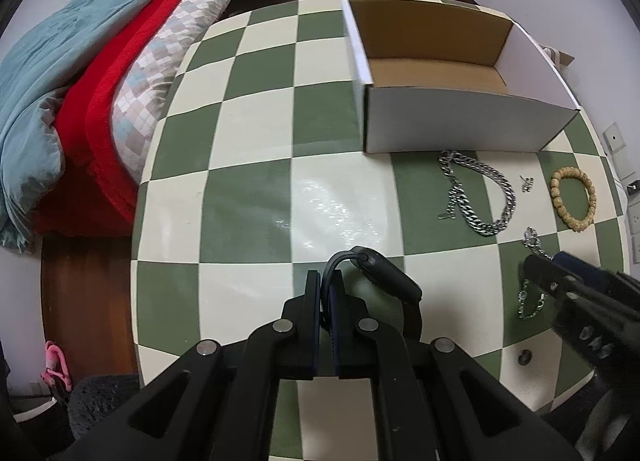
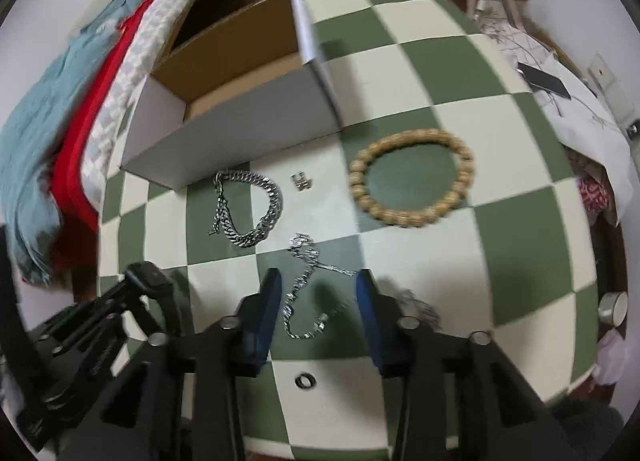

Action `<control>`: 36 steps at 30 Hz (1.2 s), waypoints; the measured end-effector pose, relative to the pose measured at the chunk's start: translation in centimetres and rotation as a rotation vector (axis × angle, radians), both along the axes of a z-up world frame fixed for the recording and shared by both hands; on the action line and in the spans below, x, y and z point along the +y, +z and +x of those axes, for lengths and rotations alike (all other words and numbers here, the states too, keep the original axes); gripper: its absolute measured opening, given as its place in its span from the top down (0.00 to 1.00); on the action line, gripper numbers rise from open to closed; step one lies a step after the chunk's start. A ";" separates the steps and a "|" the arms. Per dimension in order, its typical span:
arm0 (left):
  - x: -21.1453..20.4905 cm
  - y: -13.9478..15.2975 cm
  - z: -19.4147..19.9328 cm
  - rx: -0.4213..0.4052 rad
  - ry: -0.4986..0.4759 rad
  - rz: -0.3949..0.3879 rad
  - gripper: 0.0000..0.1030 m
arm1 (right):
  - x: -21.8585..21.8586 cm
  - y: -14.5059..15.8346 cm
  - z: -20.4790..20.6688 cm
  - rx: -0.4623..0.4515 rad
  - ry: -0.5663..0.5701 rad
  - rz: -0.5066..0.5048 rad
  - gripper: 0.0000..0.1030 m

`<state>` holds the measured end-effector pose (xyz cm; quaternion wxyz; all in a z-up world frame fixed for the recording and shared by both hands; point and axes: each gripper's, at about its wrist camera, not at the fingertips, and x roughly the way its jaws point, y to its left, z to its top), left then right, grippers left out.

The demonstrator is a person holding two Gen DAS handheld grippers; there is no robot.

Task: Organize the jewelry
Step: 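Close the right tool on the silver pendant chain while the left tool holds the watch band, then carry both held items over the white box and open both tools inside it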

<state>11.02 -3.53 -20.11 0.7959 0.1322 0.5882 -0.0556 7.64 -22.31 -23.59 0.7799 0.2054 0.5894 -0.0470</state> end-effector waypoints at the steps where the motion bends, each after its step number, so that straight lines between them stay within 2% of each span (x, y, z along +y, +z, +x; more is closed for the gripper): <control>1: 0.1 0.0 0.1 0.000 0.002 0.000 0.98 | 0.5 -0.4 0.4 0.012 0.013 -0.025 0.60; 2: 0.3 0.0 0.2 0.000 0.005 -0.002 0.98 | 1.3 -1.0 0.7 0.032 0.033 -0.056 0.60; 3: 0.4 0.1 0.2 -0.001 0.006 -0.003 0.98 | 1.7 -1.0 0.9 0.008 0.048 -0.109 0.61; 4: 0.5 0.2 0.2 -0.003 0.006 -0.004 0.98 | 2.6 -1.3 1.0 0.026 0.073 -0.178 0.72; 6: 0.7 0.6 0.2 -0.009 0.006 -0.010 0.98 | 3.1 -1.3 0.9 0.001 0.080 -0.218 0.95; 9: 0.8 1.4 0.0 -0.015 0.004 -0.025 0.98 | 2.4 -1.0 0.1 0.000 0.055 -0.177 0.96; 10: 0.8 1.7 -0.1 -0.018 0.002 -0.030 0.98 | 2.1 -0.7 -0.3 -0.010 0.040 -0.167 1.00; 13: 0.5 3.0 -0.3 -0.034 -0.008 -0.050 0.98 | 0.8 1.3 -2.0 -0.058 -0.008 -0.093 1.00; 19: -0.4 5.2 -0.3 -0.072 -0.027 -0.081 0.98 | -1.1 5.5 -3.9 -0.140 -0.057 -0.042 1.00; 22: -0.8 5.2 -0.3 -0.072 -0.029 -0.079 0.98 | -1.2 4.8 -2.7 -0.114 -0.032 0.030 1.00; 23: -1.0 5.1 -0.4 -0.071 -0.030 -0.074 0.98 | -0.8 4.1 -1.7 -0.095 -0.024 0.026 0.99; 24: -1.0 4.9 -0.4 -0.068 -0.032 -0.068 0.98 | -0.6 3.6 -0.8 -0.069 -0.009 0.014 0.96; 27: -1.0 4.3 -0.5 -0.055 -0.029 -0.058 0.98 | 0.3 0.6 1.0 0.010 0.044 -0.006 0.64; 28: -1.0 4.1 -0.5 -0.050 -0.028 -0.055 0.98 | 0.5 -0.1 1.3 0.026 0.057 -0.022 0.62; 29: -1.0 3.9 -0.5 -0.048 -0.027 -0.053 0.98 | 1.1 -0.8 1.6 0.047 0.079 -0.039 0.62; 30: -1.0 3.7 -0.5 -0.045 -0.027 -0.051 0.98 | 1.7 -0.5 1.6 0.018 0.097 -0.085 0.62; 31: -1.0 3.7 -0.5 -0.044 -0.027 -0.049 0.98 | 2.2 -0.8 1.7 0.030 0.112 -0.111 0.63; 32: -0.9 3.6 -0.6 -0.043 -0.027 -0.048 0.98 | 2.6 -0.8 1.7 0.015 0.112 -0.137 0.73; 33: -0.9 3.7 -0.6 -0.044 -0.027 -0.048 0.98 | 2.9 -1.0 1.7 0.008 0.118 -0.163 0.94; 36: -0.7 4.4 -0.6 -0.051 -0.025 -0.058 0.98 | 2.8 -0.9 1.4 -0.011 0.108 -0.153 0.95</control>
